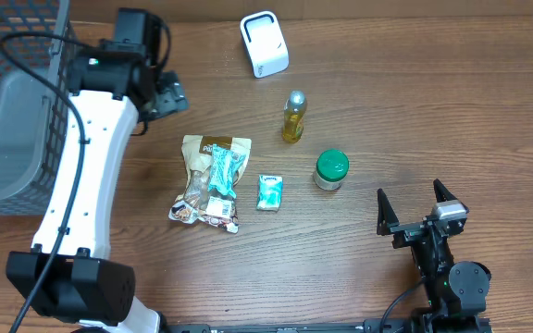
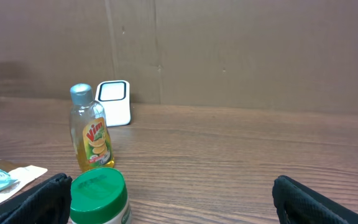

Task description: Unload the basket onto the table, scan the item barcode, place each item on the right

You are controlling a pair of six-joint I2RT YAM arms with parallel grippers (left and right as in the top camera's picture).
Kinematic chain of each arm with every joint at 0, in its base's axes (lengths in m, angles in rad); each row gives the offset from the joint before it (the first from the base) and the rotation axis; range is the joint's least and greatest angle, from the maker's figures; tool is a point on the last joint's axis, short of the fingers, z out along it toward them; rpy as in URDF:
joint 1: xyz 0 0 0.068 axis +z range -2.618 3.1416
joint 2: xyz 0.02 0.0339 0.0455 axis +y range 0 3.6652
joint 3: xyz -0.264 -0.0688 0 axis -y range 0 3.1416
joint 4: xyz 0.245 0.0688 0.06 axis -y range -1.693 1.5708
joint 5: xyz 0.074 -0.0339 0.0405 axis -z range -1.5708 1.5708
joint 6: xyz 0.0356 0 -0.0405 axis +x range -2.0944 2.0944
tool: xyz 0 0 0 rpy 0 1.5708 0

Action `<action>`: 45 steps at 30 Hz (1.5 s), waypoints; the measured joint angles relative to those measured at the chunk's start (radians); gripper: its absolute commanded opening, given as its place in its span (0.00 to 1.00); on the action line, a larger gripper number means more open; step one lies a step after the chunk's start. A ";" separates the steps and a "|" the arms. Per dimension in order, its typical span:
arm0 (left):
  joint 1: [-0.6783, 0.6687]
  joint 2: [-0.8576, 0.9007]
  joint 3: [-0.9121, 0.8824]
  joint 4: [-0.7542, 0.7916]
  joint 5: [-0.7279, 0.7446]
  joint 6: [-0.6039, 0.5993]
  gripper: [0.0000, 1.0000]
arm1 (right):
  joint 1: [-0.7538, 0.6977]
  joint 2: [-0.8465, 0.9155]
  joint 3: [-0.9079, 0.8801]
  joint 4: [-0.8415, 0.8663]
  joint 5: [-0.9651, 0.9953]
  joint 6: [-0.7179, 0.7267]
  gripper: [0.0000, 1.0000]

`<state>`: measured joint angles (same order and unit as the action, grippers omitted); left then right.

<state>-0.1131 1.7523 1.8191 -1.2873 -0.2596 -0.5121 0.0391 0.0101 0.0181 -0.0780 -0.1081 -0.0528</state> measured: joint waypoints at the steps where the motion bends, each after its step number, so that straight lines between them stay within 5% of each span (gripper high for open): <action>1: 0.015 0.000 0.000 0.000 -0.006 0.000 1.00 | 0.000 0.000 0.000 0.000 0.000 0.000 1.00; 45: 0.036 0.000 0.000 0.000 -0.018 0.000 1.00 | 0.000 0.000 0.000 -0.001 0.000 0.001 1.00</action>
<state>-0.0769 1.7523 1.8191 -1.2869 -0.2779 -0.5121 0.0391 0.0101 0.0181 -0.0788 -0.1078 -0.0521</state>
